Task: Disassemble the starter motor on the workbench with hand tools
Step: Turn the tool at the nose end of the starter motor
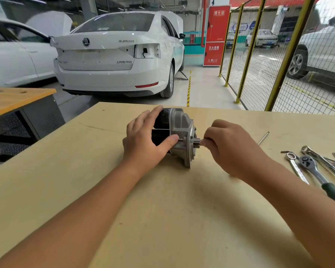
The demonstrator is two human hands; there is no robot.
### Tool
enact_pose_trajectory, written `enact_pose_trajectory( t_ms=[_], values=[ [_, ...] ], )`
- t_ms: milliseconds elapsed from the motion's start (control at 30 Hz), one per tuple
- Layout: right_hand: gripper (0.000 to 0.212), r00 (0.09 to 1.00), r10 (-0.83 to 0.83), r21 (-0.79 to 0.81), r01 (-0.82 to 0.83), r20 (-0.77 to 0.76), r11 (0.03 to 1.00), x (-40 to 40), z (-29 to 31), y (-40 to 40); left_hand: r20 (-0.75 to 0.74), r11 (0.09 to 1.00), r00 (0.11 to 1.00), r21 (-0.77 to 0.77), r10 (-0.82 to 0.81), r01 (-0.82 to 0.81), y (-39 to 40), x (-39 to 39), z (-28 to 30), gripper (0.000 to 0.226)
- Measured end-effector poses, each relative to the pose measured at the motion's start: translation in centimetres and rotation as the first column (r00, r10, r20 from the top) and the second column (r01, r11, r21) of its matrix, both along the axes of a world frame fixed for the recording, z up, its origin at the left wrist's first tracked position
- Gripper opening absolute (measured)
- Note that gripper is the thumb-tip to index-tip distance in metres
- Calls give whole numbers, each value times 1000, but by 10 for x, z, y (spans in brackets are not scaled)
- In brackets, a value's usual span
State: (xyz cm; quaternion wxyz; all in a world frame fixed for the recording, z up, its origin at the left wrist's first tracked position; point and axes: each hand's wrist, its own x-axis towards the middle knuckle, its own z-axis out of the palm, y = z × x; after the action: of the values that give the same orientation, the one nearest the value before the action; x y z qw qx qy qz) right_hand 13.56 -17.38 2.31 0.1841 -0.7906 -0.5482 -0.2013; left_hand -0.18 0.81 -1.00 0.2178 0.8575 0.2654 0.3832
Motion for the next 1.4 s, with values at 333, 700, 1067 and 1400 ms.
enact_pose_trajectory(
  t_ms=[333, 700, 1067, 1400],
  values=[
    [15, 984, -94, 25, 92, 149, 995, -7, 3, -2, -4, 1000, 1000, -1, 3, -3, -1, 0, 0, 82],
    [28, 996, 57, 5, -57, -67, 998, -5, 5, -3, 5, 1000, 1000, 14, 1, -1, 1, 0, -1, 82],
    [15, 985, -91, -34, 97, 146, 995, -14, 10, -5, -9, 1000, 1000, 8, 14, -14, 0, 0, -1, 89],
    [28, 1000, 14, -43, -15, -13, 999, -10, 9, -2, 6, 1000, 1000, 19, 12, -12, 0, 1, -1, 87]
  ],
)
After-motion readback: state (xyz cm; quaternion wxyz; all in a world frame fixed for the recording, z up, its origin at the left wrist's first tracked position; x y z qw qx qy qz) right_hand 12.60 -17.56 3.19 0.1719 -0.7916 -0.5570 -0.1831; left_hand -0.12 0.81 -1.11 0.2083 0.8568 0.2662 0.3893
